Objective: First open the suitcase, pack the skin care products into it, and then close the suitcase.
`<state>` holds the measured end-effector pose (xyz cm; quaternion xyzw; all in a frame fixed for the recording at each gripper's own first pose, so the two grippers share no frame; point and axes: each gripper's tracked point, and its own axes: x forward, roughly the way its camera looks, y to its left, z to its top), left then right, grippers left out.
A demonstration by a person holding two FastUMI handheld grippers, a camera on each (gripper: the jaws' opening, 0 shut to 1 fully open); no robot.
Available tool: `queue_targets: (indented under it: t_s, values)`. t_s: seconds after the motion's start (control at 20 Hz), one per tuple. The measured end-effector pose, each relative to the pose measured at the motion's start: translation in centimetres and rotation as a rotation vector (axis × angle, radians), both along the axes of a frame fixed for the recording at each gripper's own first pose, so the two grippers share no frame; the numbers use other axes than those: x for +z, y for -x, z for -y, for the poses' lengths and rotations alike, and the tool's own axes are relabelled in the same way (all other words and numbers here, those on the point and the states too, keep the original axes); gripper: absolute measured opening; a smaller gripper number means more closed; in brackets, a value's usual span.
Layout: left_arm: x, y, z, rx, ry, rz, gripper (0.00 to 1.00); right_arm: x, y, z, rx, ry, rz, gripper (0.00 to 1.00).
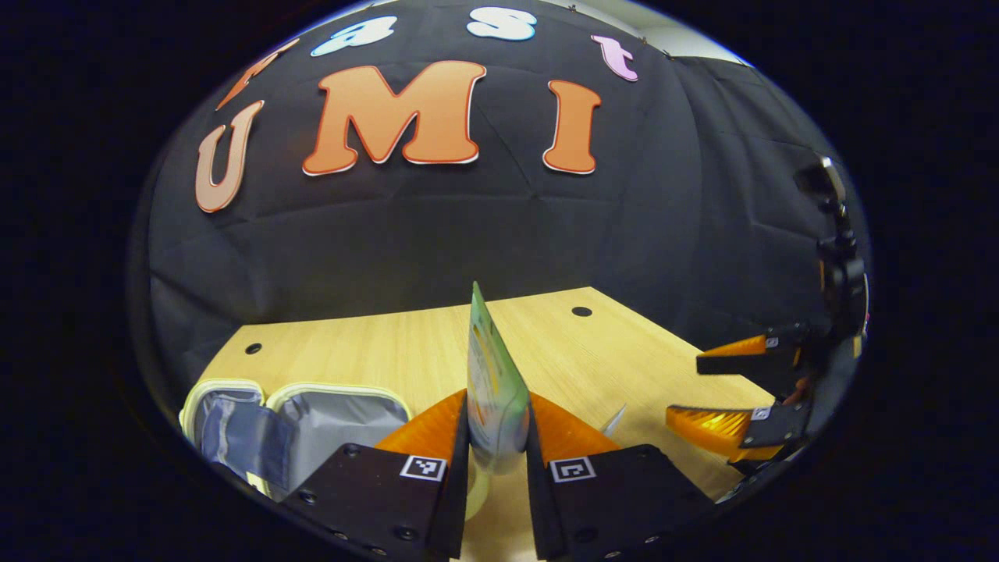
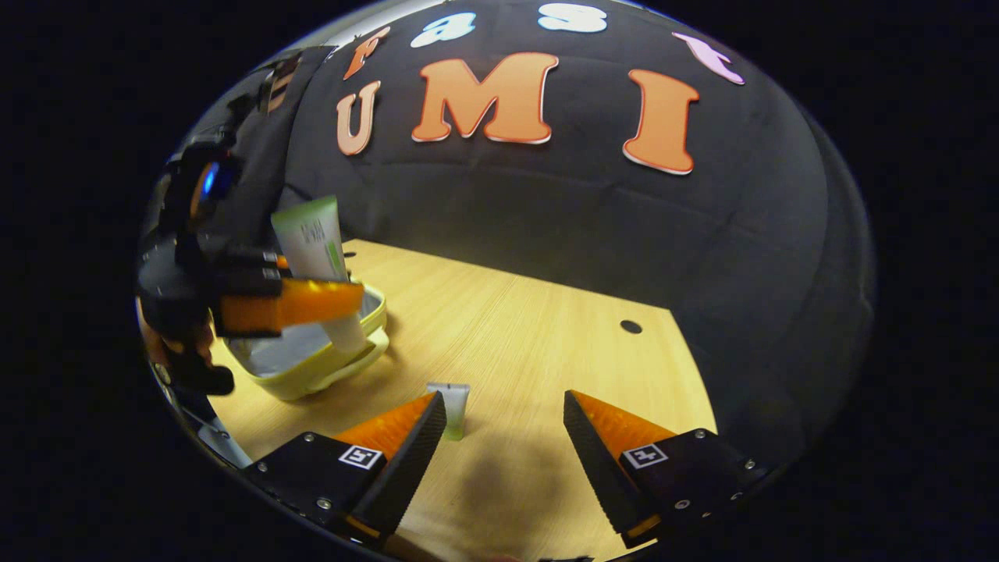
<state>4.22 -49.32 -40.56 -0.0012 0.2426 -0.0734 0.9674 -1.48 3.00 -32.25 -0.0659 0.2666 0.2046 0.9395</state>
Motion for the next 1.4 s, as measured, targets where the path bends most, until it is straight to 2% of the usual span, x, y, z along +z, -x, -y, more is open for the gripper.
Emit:
queue_targets:
  t_s: [0.25, 0.5, 0.55, 0.6, 0.65, 0.7, 0.75, 0.9, 1.05, 1.4]
  values:
    - [0.6, 2.4, -5.1, 0.115, -0.063, -0.030, 0.34, -4.2, 0.0, -2.8, 0.094, -0.018, -0.085, 0.96]
    - [-0.2, 4.6, -9.7, 0.205, -0.104, -0.087, 0.34, -7.6, -0.7, -4.4, 0.115, -0.025, -0.189, 0.93]
    - [-0.5, 5.1, -10.6, 0.219, -0.110, -0.100, 0.34, -8.0, -0.9, -4.8, 0.110, -0.031, -0.199, 0.88]
    - [-1.1, 5.8, -11.5, 0.234, -0.110, -0.123, 0.34, -8.4, -1.1, -5.2, 0.106, -0.040, -0.210, 0.72]
    - [-1.3, 6.1, -12.5, 0.251, -0.114, -0.134, 0.34, -8.7, -1.3, -5.5, 0.099, -0.041, -0.214, 0.72]
    - [-1.8, 6.6, -13.4, 0.264, -0.116, -0.150, 0.34, -9.0, -1.3, -5.9, 0.099, -0.042, -0.225, 0.56]
    - [-2.1, 6.8, -14.2, 0.276, -0.116, -0.163, 0.34, -9.2, -1.2, -6.2, 0.100, -0.042, -0.234, 0.57]
    - [-2.8, 7.7, -16.4, 0.281, -0.126, -0.195, 0.34, -9.0, -1.0, -6.9, 0.094, -0.047, -0.249, 0.38]
    - [-3.4, 8.4, -17.8, 0.259, -0.125, -0.222, 0.34, -7.7, -0.7, -7.7, 0.071, -0.051, -0.233, 0.36]
    - [-5.7, 8.5, -20.3, 0.161, -0.098, -0.275, 0.34, 0.2, 1.4, -11.2, 0.058, -0.060, -0.113, 0.36]
